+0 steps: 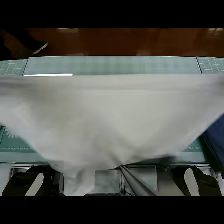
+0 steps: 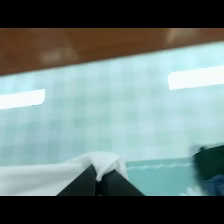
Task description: Fold the shirts.
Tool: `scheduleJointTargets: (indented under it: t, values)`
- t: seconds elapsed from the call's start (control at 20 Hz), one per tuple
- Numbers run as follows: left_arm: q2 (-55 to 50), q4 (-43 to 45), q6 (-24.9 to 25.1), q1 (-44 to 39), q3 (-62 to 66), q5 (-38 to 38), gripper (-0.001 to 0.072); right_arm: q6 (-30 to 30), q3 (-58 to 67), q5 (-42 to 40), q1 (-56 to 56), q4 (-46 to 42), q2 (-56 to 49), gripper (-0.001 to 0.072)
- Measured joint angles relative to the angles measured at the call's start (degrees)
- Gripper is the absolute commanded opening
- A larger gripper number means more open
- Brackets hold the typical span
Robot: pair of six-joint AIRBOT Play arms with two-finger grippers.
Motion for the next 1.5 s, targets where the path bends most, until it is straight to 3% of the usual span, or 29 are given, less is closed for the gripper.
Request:
scheduleJointTargets:
  t: [0.2,0.35,0.65,0.9,1.2,1.5]
  values:
    - [-13.7,-7.2,0.1,-0.1,-9.5,18.4,0.0019,-7.9,-10.3,-9.8,0.0,11.5,-13.7,0.0022]
    - [-27.3,-11.3,0.7,-0.1,-8.6,30.3,0.0019,-13.6,-12.3,-17.5,0.8,18.1,-27.7,0.0022]
    - [-54.0,-14.8,0.9,0.0,7.2,38.9,0.0019,-17.3,-2.9,-29.4,8.7,22.3,-55.7,0.0022]
    - [-69.0,-15.6,1.1,0.2,22.9,37.0,0.0019,-13.5,11.6,-32.9,12.7,22.3,-71.5,0.0022]
    - [-76.8,-16.0,1.1,2.2,33.1,28.5,0.0019,-9.7,21.5,-31.9,13.6,17.9,-77.3,0.0023]
    - [-78.0,-21.4,7.6,4.9,34.6,9.2,0.0019,-7.5,24.4,-19.1,13.6,9.3,-78.2,0.0023]
